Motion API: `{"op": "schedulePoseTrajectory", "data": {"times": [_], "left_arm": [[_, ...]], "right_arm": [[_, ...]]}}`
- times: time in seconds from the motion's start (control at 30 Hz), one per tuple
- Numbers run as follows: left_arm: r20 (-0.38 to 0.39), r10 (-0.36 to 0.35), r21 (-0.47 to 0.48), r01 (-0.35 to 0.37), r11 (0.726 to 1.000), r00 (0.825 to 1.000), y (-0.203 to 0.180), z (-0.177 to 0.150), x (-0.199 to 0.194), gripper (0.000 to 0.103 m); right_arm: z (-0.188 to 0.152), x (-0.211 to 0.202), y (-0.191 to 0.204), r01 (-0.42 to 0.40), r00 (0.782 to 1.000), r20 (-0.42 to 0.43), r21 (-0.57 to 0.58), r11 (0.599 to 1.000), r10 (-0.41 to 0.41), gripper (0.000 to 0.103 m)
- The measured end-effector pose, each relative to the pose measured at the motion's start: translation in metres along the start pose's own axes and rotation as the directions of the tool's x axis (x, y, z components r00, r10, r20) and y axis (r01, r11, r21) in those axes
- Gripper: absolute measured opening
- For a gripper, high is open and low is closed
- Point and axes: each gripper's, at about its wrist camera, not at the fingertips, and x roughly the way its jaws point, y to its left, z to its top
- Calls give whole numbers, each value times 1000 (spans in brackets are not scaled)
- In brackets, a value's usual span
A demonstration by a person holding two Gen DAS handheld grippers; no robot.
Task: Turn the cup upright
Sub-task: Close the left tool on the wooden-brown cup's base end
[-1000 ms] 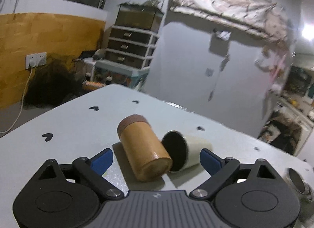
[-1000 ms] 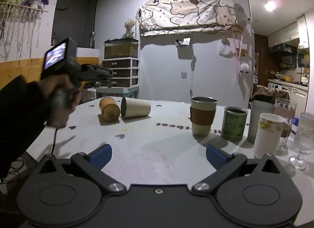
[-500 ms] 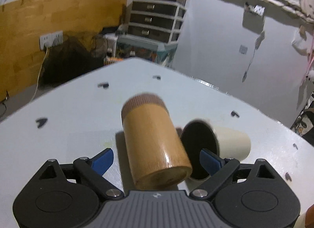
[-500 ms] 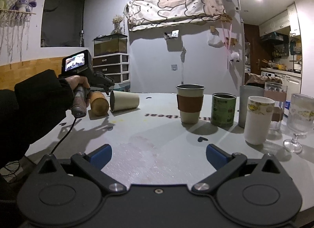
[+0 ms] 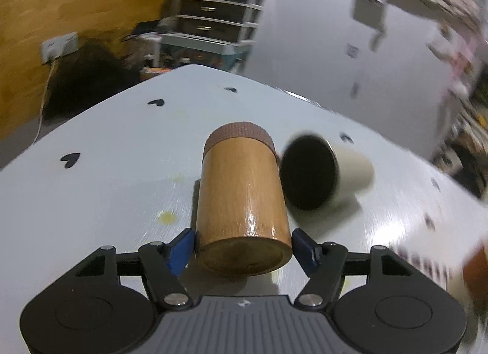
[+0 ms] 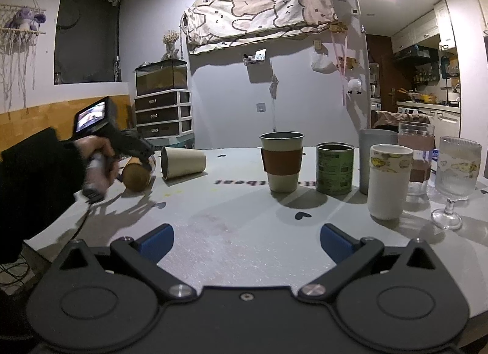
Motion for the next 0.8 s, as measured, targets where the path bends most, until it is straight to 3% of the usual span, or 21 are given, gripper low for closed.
{"op": "schedulePoseTrajectory", "data": {"times": [0.17, 0.27, 0.57, 0.73, 0.8], "left_arm": [[-47, -94, 141, 100, 985, 994, -3, -38, -40, 70], [-91, -180, 186, 194, 963, 979, -12, -60, -60, 70], [-153, -361, 367, 392, 843, 920, -62, -132, -109, 70], [-154, -423, 448, 444, 776, 893, -75, -169, -135, 70], [-146, -433, 467, 448, 762, 889, -77, -179, -143, 70]], "right_arm": [[2, -1, -2, -2, 1000, 12, 3, 1000, 2, 103], [4, -3, -4, 5, 1000, 22, 5, 1000, -5, 103], [9, -6, -13, 48, 998, 31, 19, 999, -48, 103], [16, -7, -19, 68, 997, 40, 10, 998, -68, 103], [23, -2, -22, 56, 998, 31, 25, 998, -57, 103]]}}
